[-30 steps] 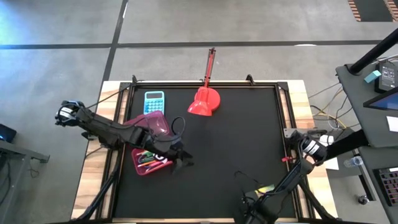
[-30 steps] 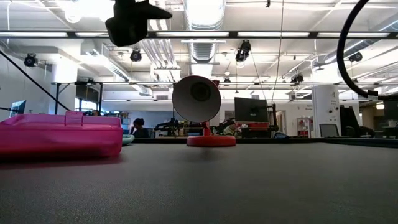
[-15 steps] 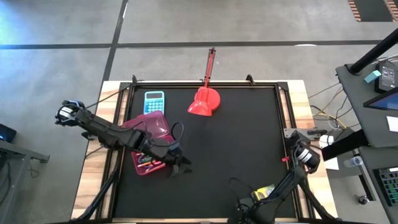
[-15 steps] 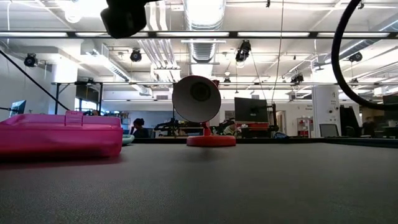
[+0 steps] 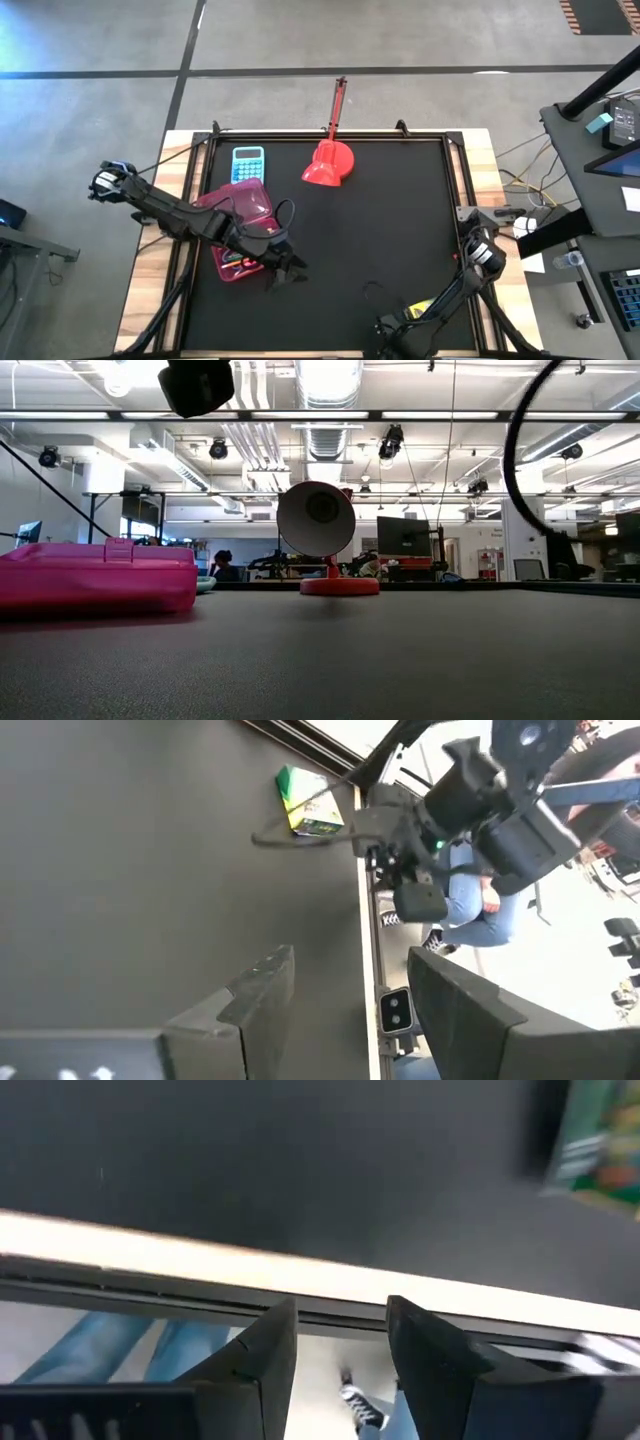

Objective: Pack school essentials
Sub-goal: Put the yellow crayon box into the red supply box

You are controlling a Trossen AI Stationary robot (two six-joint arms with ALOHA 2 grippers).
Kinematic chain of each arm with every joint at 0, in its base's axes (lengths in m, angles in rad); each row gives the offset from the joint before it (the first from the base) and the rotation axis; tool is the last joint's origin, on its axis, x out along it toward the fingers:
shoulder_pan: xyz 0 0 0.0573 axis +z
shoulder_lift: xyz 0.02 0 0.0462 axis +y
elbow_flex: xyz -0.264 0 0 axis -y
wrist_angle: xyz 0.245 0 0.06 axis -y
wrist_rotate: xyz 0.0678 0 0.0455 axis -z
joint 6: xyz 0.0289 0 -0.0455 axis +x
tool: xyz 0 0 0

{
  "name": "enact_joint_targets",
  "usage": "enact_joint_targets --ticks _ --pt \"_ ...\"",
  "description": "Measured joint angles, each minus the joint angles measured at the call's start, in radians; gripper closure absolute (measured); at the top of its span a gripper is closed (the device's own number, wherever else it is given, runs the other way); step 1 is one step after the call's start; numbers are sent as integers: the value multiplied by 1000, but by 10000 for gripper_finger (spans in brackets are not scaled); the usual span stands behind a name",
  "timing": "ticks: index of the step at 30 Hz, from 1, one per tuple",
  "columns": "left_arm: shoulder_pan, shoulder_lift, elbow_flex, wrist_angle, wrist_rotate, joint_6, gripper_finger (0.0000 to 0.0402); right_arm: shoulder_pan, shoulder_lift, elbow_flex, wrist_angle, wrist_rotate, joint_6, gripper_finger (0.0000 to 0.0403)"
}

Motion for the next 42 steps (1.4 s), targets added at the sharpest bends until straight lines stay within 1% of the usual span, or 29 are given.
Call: enact_joint_targets --ticks 5,7,30,34,42 --pt "0 0 0 1 0 1 221 -9 -15 60 -220 0 1 257" --pt "0 0 0 1 0 2 221 -11 -15 63 -273 0 1 257" --pt "0 0 -1 8 -3 31 221 -19 -1 -78 -303 0 0 260" --pt "0 0 -1 8 -4 32 221 -19 -2 -103 -298 -5 -2 273" --pt "0 0 -2 8 -4 32 221 -19 -5 -140 -297 -7 0 318"
